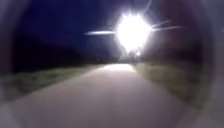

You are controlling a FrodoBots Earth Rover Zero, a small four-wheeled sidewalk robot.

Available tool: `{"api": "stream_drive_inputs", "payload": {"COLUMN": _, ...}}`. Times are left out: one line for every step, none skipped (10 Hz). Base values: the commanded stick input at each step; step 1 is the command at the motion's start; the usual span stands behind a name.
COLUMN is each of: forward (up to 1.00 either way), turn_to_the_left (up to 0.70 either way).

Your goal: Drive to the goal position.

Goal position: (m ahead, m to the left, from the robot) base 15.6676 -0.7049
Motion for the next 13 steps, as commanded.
{"api": "stream_drive_inputs", "payload": {"forward": 1.00, "turn_to_the_left": 0.00}}
{"api": "stream_drive_inputs", "payload": {"forward": 1.00, "turn_to_the_left": 0.00}}
{"api": "stream_drive_inputs", "payload": {"forward": 1.00, "turn_to_the_left": 0.00}}
{"api": "stream_drive_inputs", "payload": {"forward": 1.00, "turn_to_the_left": 0.00}}
{"api": "stream_drive_inputs", "payload": {"forward": 1.00, "turn_to_the_left": 0.00}}
{"api": "stream_drive_inputs", "payload": {"forward": 1.00, "turn_to_the_left": 0.00}}
{"api": "stream_drive_inputs", "payload": {"forward": 1.00, "turn_to_the_left": 0.00}}
{"api": "stream_drive_inputs", "payload": {"forward": 1.00, "turn_to_the_left": 0.00}}
{"api": "stream_drive_inputs", "payload": {"forward": 1.00, "turn_to_the_left": 0.00}}
{"api": "stream_drive_inputs", "payload": {"forward": 1.00, "turn_to_the_left": 0.00}}
{"api": "stream_drive_inputs", "payload": {"forward": 1.00, "turn_to_the_left": 0.00}}
{"api": "stream_drive_inputs", "payload": {"forward": 1.00, "turn_to_the_left": 0.00}}
{"api": "stream_drive_inputs", "payload": {"forward": 1.00, "turn_to_the_left": 0.00}}
